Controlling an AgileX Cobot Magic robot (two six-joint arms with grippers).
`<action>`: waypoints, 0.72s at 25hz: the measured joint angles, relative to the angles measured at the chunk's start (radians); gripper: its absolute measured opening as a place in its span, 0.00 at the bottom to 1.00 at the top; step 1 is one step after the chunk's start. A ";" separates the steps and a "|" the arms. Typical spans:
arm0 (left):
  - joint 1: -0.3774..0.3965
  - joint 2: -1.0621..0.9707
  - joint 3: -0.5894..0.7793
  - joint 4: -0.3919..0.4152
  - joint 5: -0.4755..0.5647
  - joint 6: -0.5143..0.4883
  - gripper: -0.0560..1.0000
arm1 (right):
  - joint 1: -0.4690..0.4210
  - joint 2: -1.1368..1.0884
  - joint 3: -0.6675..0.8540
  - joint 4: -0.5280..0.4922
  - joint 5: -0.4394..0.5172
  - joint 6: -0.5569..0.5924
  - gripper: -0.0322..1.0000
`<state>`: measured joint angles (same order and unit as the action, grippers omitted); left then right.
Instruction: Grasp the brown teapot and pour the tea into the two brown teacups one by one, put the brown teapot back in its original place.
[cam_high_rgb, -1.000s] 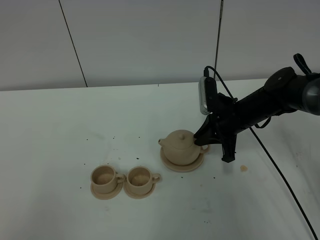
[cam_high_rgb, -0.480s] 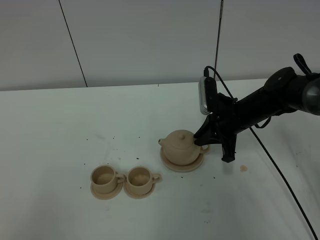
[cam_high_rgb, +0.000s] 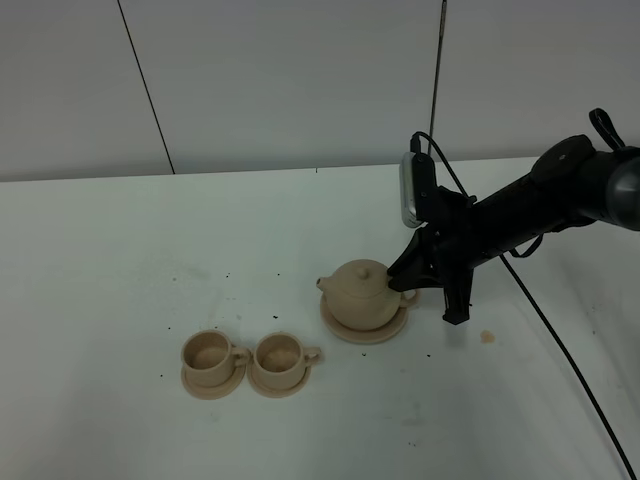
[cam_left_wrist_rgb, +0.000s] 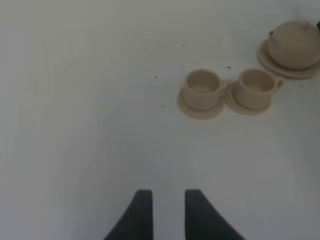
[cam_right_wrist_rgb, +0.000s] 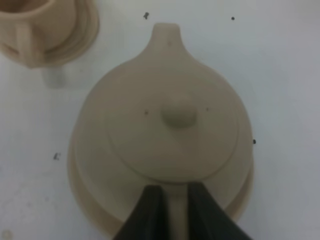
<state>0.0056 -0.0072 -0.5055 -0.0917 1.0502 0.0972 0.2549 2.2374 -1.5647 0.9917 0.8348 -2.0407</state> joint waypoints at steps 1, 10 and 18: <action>0.000 0.000 0.000 0.000 0.000 0.000 0.27 | -0.001 0.000 0.000 0.001 0.000 0.000 0.13; 0.000 0.000 0.000 0.000 0.000 0.000 0.27 | -0.015 0.006 0.000 0.024 0.013 0.017 0.13; 0.000 0.000 0.000 0.000 0.000 0.000 0.27 | -0.016 0.007 0.000 0.035 0.015 0.018 0.13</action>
<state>0.0056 -0.0072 -0.5055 -0.0917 1.0502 0.0972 0.2388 2.2442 -1.5647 1.0272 0.8497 -2.0229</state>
